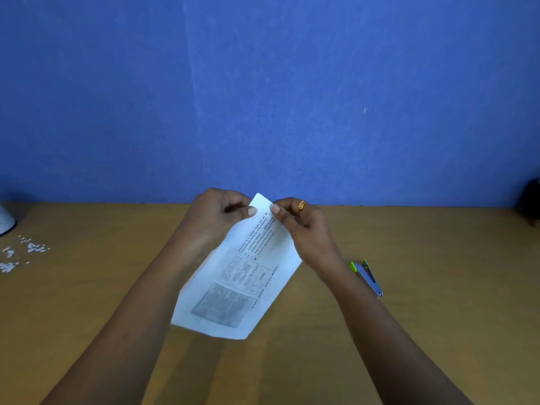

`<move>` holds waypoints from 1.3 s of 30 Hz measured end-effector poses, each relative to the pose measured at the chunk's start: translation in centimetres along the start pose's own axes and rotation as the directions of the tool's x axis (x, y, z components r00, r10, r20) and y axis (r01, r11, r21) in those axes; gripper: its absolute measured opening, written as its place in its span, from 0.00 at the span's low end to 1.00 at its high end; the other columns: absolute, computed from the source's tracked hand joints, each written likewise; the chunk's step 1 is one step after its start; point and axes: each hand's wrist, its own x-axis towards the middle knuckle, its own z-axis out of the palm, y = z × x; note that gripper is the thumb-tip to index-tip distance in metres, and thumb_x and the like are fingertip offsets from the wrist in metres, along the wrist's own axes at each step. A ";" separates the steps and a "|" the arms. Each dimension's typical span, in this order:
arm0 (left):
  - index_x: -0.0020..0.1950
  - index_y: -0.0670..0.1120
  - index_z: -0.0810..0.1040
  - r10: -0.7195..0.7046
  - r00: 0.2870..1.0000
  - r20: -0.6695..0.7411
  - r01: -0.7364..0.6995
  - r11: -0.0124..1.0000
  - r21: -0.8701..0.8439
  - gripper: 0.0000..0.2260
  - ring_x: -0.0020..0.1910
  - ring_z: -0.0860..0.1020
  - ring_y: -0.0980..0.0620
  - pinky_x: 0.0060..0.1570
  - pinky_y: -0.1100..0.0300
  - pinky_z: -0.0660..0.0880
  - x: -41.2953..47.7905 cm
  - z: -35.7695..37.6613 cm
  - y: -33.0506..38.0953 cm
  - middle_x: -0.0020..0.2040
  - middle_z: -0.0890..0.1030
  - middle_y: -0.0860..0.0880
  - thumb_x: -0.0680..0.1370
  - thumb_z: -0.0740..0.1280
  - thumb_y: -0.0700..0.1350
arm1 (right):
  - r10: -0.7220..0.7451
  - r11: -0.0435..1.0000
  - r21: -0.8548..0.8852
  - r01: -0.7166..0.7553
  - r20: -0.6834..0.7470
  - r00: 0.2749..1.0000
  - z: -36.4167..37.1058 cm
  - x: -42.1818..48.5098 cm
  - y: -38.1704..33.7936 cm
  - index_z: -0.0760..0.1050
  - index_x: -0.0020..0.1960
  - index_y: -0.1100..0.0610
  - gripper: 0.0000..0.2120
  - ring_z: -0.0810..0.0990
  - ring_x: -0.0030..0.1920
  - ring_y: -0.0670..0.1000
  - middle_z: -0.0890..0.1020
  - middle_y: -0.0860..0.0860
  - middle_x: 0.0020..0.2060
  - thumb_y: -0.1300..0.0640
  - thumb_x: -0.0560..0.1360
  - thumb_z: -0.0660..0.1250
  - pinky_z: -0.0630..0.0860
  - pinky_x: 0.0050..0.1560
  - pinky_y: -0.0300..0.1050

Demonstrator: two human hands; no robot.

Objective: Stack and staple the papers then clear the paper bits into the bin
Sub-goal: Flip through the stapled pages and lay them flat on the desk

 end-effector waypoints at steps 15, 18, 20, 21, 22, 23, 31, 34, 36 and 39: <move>0.43 0.45 0.83 -0.041 0.983 -0.178 0.028 0.997 -0.076 0.04 0.35 0.80 0.52 0.35 0.61 0.73 -0.8 1.7 1.5 0.38 0.84 0.49 0.72 0.71 0.44 | 0.018 0.998 0.061 -0.013 -0.087 0.996 0.3 -0.9 -0.2 0.77 0.41 0.54 0.08 0.75 0.35 0.39 0.80 0.45 0.34 0.54 0.77 0.63 0.69 0.35 0.26; 0.44 0.44 0.83 -0.048 0.981 -0.188 0.035 0.997 -0.069 0.05 0.36 0.81 0.52 0.35 0.61 0.73 -0.9 1.7 1.5 0.38 0.84 0.49 0.71 0.71 0.45 | 0.017 0.999 0.047 -0.013 -0.096 0.995 0.4 -0.9 -0.1 0.77 0.41 0.53 0.08 0.75 0.34 0.37 0.80 0.44 0.34 0.54 0.77 0.63 0.69 0.35 0.26; 0.44 0.44 0.83 -0.050 0.982 -0.183 0.036 0.997 -0.075 0.05 0.36 0.81 0.52 0.35 0.62 0.74 -1.0 1.7 1.4 0.38 0.84 0.49 0.72 0.71 0.45 | 0.022 0.999 0.048 -0.017 -0.107 0.994 0.4 -1.0 -0.1 0.77 0.40 0.52 0.08 0.76 0.36 0.39 0.81 0.45 0.35 0.53 0.77 0.63 0.70 0.35 0.26; 0.44 0.44 0.83 -0.051 0.983 -0.175 0.037 0.996 -0.080 0.05 0.36 0.81 0.52 0.35 0.61 0.74 -1.0 1.7 1.4 0.38 0.84 0.49 0.72 0.71 0.44 | 0.023 0.999 0.051 -0.017 -0.110 0.994 0.4 -1.0 -0.1 0.77 0.40 0.52 0.08 0.76 0.37 0.41 0.81 0.47 0.35 0.54 0.77 0.63 0.70 0.35 0.27; 0.43 0.45 0.83 -0.055 0.985 -0.163 0.040 0.995 -0.090 0.04 0.36 0.81 0.51 0.36 0.60 0.74 -1.1 1.7 1.5 0.38 0.84 0.48 0.72 0.70 0.44 | 0.023 0.998 0.055 -0.017 -0.111 0.994 0.5 -1.0 -0.1 0.77 0.41 0.52 0.08 0.77 0.37 0.42 0.81 0.48 0.36 0.54 0.77 0.63 0.70 0.35 0.27; 0.43 0.46 0.83 -0.060 0.987 -0.150 0.045 0.993 -0.107 0.03 0.36 0.81 0.50 0.37 0.58 0.75 -1.1 1.6 1.5 0.38 0.84 0.48 0.73 0.70 0.44 | 0.023 0.998 0.058 -0.017 -0.111 0.994 0.4 -1.0 -0.1 0.78 0.41 0.53 0.08 0.77 0.38 0.43 0.82 0.49 0.37 0.54 0.77 0.63 0.70 0.36 0.28; 0.43 0.47 0.83 -0.087 0.993 -0.076 0.074 0.985 -0.156 0.04 0.36 0.80 0.53 0.36 0.65 0.74 -1.1 0.9 1.3 0.40 0.85 0.48 0.74 0.68 0.43 | 0.043 0.994 0.108 -0.034 -0.081 0.996 0.3 -1.1 0.1 0.79 0.40 0.51 0.08 0.78 0.40 0.46 0.83 0.52 0.38 0.54 0.76 0.64 0.72 0.39 0.33; 0.43 0.45 0.82 -0.090 0.988 -0.127 0.064 0.978 -0.198 0.05 0.37 0.78 0.50 0.38 0.60 0.73 -0.9 0.7 1.1 0.40 0.84 0.43 0.75 0.67 0.42 | 0.071 0.995 0.077 -0.069 -0.033 0.997 0.0 -1.2 0.6 0.81 0.44 0.54 0.07 0.79 0.40 0.44 0.83 0.49 0.39 0.53 0.75 0.66 0.73 0.41 0.36; 0.45 0.43 0.82 -0.092 0.981 -0.172 0.059 0.980 -0.188 0.05 0.36 0.78 0.51 0.38 0.60 0.72 -0.7 0.5 0.8 0.40 0.83 0.43 0.75 0.67 0.43 | 0.084 0.996 0.025 -0.083 -0.014 0.996 -0.3 -1.2 1.2 0.81 0.45 0.54 0.05 0.79 0.39 0.43 0.83 0.45 0.38 0.54 0.74 0.68 0.73 0.39 0.35; 0.44 0.44 0.82 -0.047 0.970 -0.240 0.027 0.996 -0.085 0.05 0.35 0.77 0.53 0.38 0.60 0.71 0.1 0.8 0.3 0.39 0.83 0.45 0.75 0.67 0.44 | 0.089 0.996 -0.006 -0.089 -0.040 0.995 -0.4 -1.2 2.0 0.82 0.41 0.52 0.03 0.80 0.38 0.46 0.83 0.45 0.36 0.56 0.73 0.70 0.74 0.38 0.40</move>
